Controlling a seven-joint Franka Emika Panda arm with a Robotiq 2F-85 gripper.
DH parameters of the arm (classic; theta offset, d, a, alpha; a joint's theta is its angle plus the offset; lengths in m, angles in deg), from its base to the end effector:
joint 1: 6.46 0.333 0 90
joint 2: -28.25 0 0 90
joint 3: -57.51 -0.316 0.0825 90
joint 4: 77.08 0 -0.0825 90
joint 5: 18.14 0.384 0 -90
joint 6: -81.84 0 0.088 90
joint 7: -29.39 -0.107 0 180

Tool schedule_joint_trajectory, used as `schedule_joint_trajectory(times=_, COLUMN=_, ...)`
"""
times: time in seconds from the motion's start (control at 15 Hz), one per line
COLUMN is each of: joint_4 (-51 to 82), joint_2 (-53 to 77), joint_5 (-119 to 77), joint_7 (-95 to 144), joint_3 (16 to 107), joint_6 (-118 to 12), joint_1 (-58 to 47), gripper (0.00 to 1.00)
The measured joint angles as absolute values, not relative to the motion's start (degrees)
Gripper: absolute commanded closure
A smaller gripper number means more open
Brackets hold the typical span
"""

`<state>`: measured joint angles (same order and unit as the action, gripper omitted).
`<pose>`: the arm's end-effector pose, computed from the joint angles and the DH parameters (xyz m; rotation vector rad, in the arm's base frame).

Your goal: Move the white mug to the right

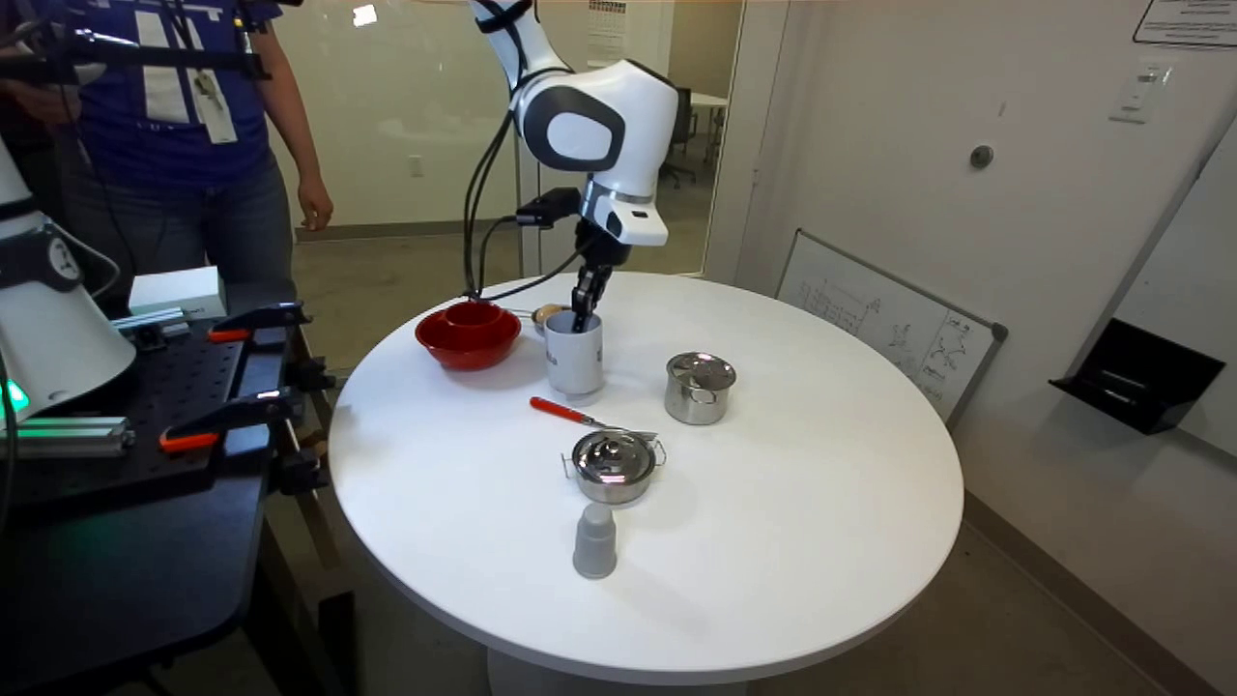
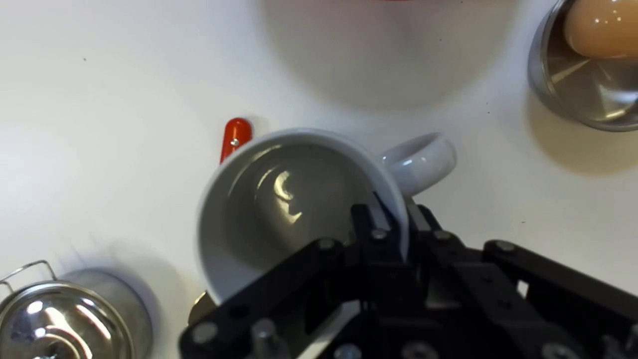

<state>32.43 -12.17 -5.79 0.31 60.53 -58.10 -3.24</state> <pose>0.5998 0.0023 0.1090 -2.9129 1.0165 0.2896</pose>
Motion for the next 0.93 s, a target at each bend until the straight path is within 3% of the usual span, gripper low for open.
schedule_joint_trajectory(times=0.93, joint_4=25.5, joint_2=-18.0, joint_5=-5.8, joint_7=2.6, joint_3=58.8, joint_6=-57.5, joint_1=-3.6, gripper=0.92)
